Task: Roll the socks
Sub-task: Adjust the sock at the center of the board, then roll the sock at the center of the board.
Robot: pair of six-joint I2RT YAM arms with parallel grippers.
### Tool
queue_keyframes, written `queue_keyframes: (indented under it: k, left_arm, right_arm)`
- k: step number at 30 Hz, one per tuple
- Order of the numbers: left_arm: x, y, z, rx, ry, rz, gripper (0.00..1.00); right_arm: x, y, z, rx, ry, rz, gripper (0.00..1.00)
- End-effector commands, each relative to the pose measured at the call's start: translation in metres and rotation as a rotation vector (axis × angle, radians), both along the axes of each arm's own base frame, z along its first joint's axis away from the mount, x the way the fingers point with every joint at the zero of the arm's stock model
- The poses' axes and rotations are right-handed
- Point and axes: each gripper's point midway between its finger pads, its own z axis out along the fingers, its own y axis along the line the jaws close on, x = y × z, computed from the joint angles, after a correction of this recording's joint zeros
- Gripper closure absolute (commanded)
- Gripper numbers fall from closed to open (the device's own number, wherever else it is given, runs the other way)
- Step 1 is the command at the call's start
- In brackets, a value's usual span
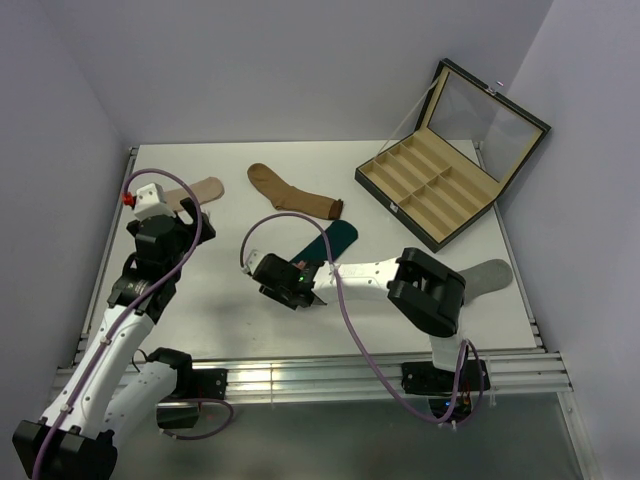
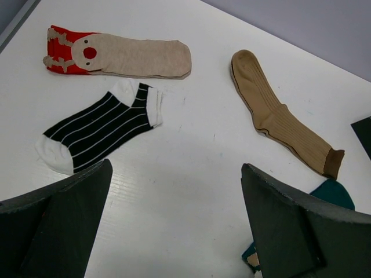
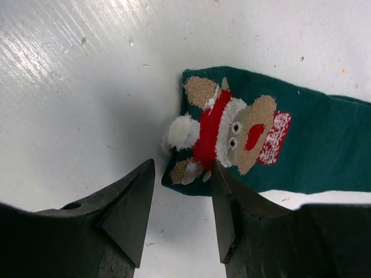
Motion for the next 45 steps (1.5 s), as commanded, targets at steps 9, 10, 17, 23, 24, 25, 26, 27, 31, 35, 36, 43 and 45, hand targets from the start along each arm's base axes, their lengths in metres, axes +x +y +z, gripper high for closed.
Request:
queue_keyframes:
  k: [9,10,17,23,24,25,26,27,31,35,36,43,45]
  left_arm:
    - [0.003,0.000,0.012,-0.014,-0.030,0.009,0.01]
    - [0.003,0.000,0.011,-0.013,-0.028,0.007,0.01]
    - [0.003,0.000,0.010,-0.013,-0.024,0.009,0.01]
    - [0.004,0.000,0.009,-0.008,-0.018,0.009,0.01]
    - [0.004,0.000,0.010,-0.011,-0.021,0.007,0.00]
    - [0.004,0.000,0.010,-0.010,-0.019,0.008,0.00]
    - [0.004,0.000,0.010,-0.009,-0.019,0.008,0.01]
    - [0.004,0.000,0.010,-0.010,-0.021,0.006,0.00]
    - [0.005,-0.002,0.010,-0.015,-0.020,-0.005,0.00]
    - [0.006,-0.011,0.012,-0.050,-0.018,-0.034,0.01]
    - [0.006,-0.013,0.013,-0.058,-0.013,-0.042,0.01]
    - [0.006,-0.041,0.005,-0.161,0.064,-0.142,0.00]
    - [0.006,-0.055,-0.005,-0.220,0.099,-0.182,0.01]
  right_arm:
    - [-0.010,0.002,-0.018,-0.026,0.029,0.016,0.53]
    - [-0.011,0.000,-0.021,-0.034,0.035,0.014,0.53]
    - [-0.010,-0.018,-0.045,-0.119,0.035,-0.025,0.53]
    - [-0.014,-0.022,-0.058,-0.136,0.053,-0.024,0.70]
    - [-0.014,-0.022,-0.058,-0.136,0.053,-0.024,0.73]
    - [-0.015,-0.022,-0.059,-0.135,0.058,-0.019,0.75]
    - [-0.015,-0.021,-0.059,-0.134,0.059,-0.017,0.78]
    - [-0.014,-0.019,-0.057,-0.125,0.064,-0.014,0.86]
    - [-0.012,-0.009,-0.046,-0.058,0.086,-0.008,1.00]
    - [-0.010,0.009,-0.023,0.106,0.176,-0.001,1.00]
    - [-0.007,0.010,-0.019,0.133,0.189,-0.003,1.00]
    - [0.009,0.027,0.016,0.378,0.331,0.015,1.00]
    - [0.013,0.026,0.017,0.432,0.388,-0.020,1.00]
